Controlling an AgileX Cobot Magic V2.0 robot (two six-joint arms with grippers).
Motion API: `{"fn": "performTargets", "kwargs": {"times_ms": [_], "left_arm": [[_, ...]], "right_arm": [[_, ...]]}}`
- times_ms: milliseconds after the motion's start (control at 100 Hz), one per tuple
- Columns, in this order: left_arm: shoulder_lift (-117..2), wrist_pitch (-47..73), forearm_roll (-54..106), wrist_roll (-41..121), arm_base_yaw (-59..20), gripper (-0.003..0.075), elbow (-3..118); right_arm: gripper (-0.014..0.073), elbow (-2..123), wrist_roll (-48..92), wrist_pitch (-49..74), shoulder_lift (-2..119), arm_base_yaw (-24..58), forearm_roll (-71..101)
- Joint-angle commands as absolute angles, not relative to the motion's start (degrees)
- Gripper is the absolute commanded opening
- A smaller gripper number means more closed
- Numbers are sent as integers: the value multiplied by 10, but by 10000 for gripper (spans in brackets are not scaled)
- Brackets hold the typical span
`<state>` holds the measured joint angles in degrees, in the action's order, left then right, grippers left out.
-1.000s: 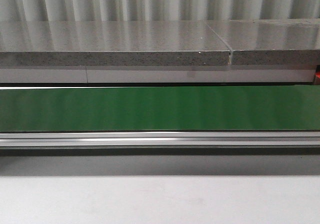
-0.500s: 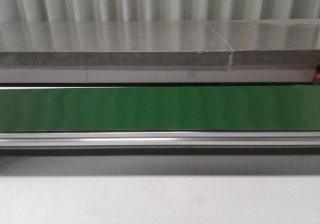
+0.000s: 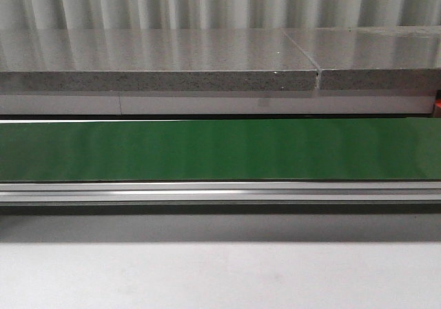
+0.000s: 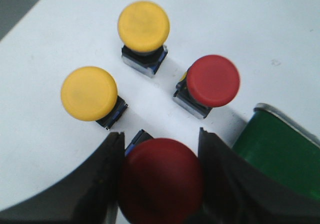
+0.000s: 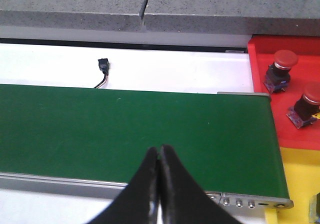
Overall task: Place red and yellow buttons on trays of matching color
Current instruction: 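Grasp the red push-button with the left gripper and set it on the belt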
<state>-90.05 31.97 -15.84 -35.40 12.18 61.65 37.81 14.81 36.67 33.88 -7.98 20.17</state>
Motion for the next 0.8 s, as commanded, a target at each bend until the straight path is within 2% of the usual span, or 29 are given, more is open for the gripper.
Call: {"fn": "performTargets", "kwargs": {"times_ms": [0, 200, 400, 790], "left_arm": [[-838, 306, -154, -338, 124, -20, 632], [-767, 312, -68, -245, 122, -20, 632], [-764, 324, 55, -130, 119, -20, 632], [-821, 323, 54, -110, 49, -20, 632]], "right_arm": [[-120, 393, 153, 333, 337, -79, 206], [-120, 393, 153, 333, 337, -79, 206], [-120, 393, 153, 333, 337, -79, 206], [-120, 393, 153, 333, 337, -79, 206]]}}
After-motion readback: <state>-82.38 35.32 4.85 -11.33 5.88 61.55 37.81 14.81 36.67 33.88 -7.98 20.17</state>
